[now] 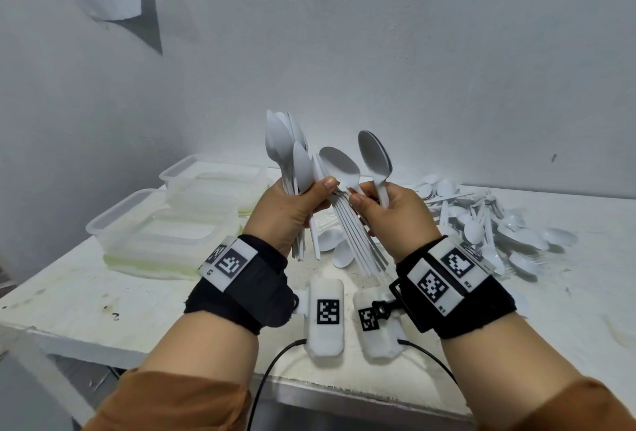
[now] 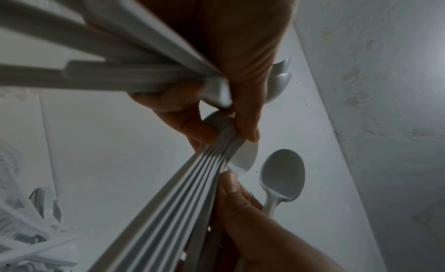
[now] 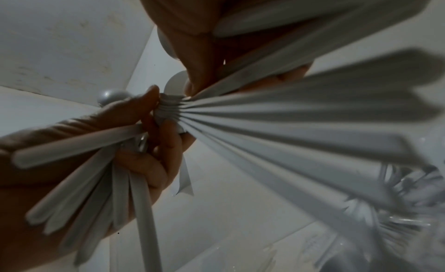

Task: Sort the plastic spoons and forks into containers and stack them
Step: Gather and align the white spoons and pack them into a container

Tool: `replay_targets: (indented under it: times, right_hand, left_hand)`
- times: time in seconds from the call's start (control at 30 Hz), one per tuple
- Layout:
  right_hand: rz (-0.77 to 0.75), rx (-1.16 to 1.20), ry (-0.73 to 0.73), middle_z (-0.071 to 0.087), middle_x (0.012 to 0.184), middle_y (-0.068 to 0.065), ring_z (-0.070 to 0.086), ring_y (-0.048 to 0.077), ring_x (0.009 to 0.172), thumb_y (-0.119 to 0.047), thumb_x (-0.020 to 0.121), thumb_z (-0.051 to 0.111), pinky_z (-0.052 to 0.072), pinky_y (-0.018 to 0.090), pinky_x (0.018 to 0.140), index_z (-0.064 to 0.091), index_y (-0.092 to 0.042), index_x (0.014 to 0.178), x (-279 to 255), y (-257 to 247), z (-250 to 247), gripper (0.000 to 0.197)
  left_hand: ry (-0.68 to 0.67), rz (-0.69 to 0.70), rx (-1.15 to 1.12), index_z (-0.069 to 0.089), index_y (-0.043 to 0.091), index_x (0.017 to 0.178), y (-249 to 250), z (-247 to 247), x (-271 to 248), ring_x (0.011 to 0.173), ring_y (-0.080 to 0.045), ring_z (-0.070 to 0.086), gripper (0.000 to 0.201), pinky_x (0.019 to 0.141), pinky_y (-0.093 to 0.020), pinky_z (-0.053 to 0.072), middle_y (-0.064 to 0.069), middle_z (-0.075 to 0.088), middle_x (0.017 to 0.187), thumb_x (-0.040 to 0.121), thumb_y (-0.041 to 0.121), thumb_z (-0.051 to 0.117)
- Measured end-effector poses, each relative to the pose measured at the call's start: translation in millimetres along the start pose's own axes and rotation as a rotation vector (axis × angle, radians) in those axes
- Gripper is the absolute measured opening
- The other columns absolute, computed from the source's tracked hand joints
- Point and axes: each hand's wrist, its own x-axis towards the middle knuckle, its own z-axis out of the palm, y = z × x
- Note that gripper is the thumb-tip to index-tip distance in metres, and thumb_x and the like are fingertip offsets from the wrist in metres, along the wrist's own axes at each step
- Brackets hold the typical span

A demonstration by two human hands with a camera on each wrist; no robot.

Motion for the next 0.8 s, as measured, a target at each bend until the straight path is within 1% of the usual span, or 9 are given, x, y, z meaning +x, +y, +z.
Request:
replay_targets:
  times: [0.1, 0.23, 0.3, 0.37, 0.47, 0.53, 0.6, 0.7, 0.8]
  right_hand:
    - [0.005, 0.016, 0.000, 0.067, 0.074, -0.006, 0.065, 0.014, 0.074, -0.020, 0.090, 0.060, 0.055, 0.042, 0.081, 0.061, -0.031, 0.074, 0.7, 1.2, 1.7, 0.019]
    - [0.008, 0.018, -0.022, 0.066, 0.071, -0.008, 0.063, 0.010, 0.069, -0.020, 0.089, 0.060, 0.055, 0.039, 0.079, 0.062, -0.030, 0.074, 1.6, 2.1, 2.1, 0.018]
    - [0.018, 0.013, -0.037, 0.065, 0.069, -0.010, 0.061, 0.002, 0.063, -0.022, 0.090, 0.060, 0.054, 0.031, 0.072, 0.061, -0.030, 0.075, 2.3, 1.8, 0.6, 0.017]
    - [0.019, 0.004, -0.044, 0.062, 0.067, -0.012, 0.057, -0.005, 0.055, -0.022, 0.090, 0.059, 0.049, 0.022, 0.066, 0.061, -0.029, 0.076, 3.1, 1.1, -1.4, 0.016]
    - [0.023, -0.017, -0.015, 0.059, 0.070, -0.012, 0.054, 0.000, 0.059, -0.021, 0.092, 0.057, 0.045, 0.018, 0.063, 0.064, -0.019, 0.090, 5.5, 1.2, -5.5, 0.007]
    - [0.036, 0.006, 0.019, 0.057, 0.067, -0.013, 0.052, 0.001, 0.058, -0.018, 0.092, 0.057, 0.043, 0.013, 0.057, 0.066, -0.015, 0.104, 7.4, 2.8, -8.5, 0.016]
    - [0.035, 0.043, 0.032, 0.056, 0.063, -0.014, 0.052, -0.004, 0.050, -0.015, 0.091, 0.058, 0.039, 0.006, 0.051, 0.066, -0.018, 0.112, 8.4, 3.5, -11.2, 0.023]
    - [0.025, 0.055, -0.010, 0.057, 0.059, -0.009, 0.049, -0.006, 0.046, -0.014, 0.091, 0.058, 0.037, 0.005, 0.049, 0.067, -0.025, 0.109, 7.1, 1.6, -12.1, 0.023]
    - [0.052, 0.047, -0.053, 0.058, 0.053, -0.014, 0.051, -0.009, 0.044, -0.016, 0.091, 0.058, 0.035, 0.004, 0.045, 0.067, -0.026, 0.097, 5.6, -0.8, -11.3, 0.015]
  left_hand:
    - [0.000, -0.005, 0.001, 0.068, 0.018, 0.087, -1.9, -1.4, 1.8, 0.086, -0.016, 0.068, 0.045, 0.087, -0.035, 0.051, 0.000, 0.074, 0.083, 0.051, 0.043, 0.079]
    - [-0.015, 0.010, 0.000, 0.067, 0.015, 0.085, -1.3, -2.1, 2.3, 0.080, -0.012, 0.069, 0.030, 0.080, -0.029, 0.053, 0.002, 0.073, 0.078, 0.064, 0.030, 0.082]
    - [-0.011, 0.019, -0.001, 0.066, 0.014, 0.085, -1.4, -2.9, 3.4, 0.079, -0.012, 0.068, 0.030, 0.078, -0.027, 0.053, 0.002, 0.073, 0.076, 0.065, 0.030, 0.081]
    - [-0.007, 0.016, 0.005, 0.065, 0.013, 0.085, -0.6, -3.9, 5.2, 0.081, -0.015, 0.067, 0.029, 0.081, -0.029, 0.054, 0.002, 0.072, 0.077, 0.066, 0.030, 0.078]
    - [-0.006, 0.030, 0.023, 0.065, 0.015, 0.084, 0.1, -5.2, 5.7, 0.074, -0.008, 0.065, 0.028, 0.075, -0.024, 0.053, 0.005, 0.071, 0.073, 0.067, 0.031, 0.079]
    - [-0.017, 0.043, 0.033, 0.065, 0.016, 0.083, 1.5, -5.2, 4.9, 0.068, -0.003, 0.064, 0.026, 0.065, -0.016, 0.051, 0.007, 0.071, 0.071, 0.065, 0.035, 0.072]
    - [-0.027, 0.045, 0.044, 0.066, 0.016, 0.085, 1.9, -4.6, 4.9, 0.070, -0.003, 0.064, 0.033, 0.064, -0.015, 0.050, 0.007, 0.071, 0.074, 0.061, 0.038, 0.070]
    - [-0.031, 0.035, 0.054, 0.064, 0.017, 0.082, 1.2, -3.8, 5.9, 0.069, -0.003, 0.064, 0.026, 0.063, -0.015, 0.050, 0.008, 0.071, 0.071, 0.064, 0.036, 0.070]
    - [-0.027, 0.029, 0.074, 0.063, 0.016, 0.082, 1.2, -3.0, 5.4, 0.065, -0.001, 0.063, 0.011, 0.056, -0.013, 0.046, 0.009, 0.070, 0.068, 0.077, 0.024, 0.070]
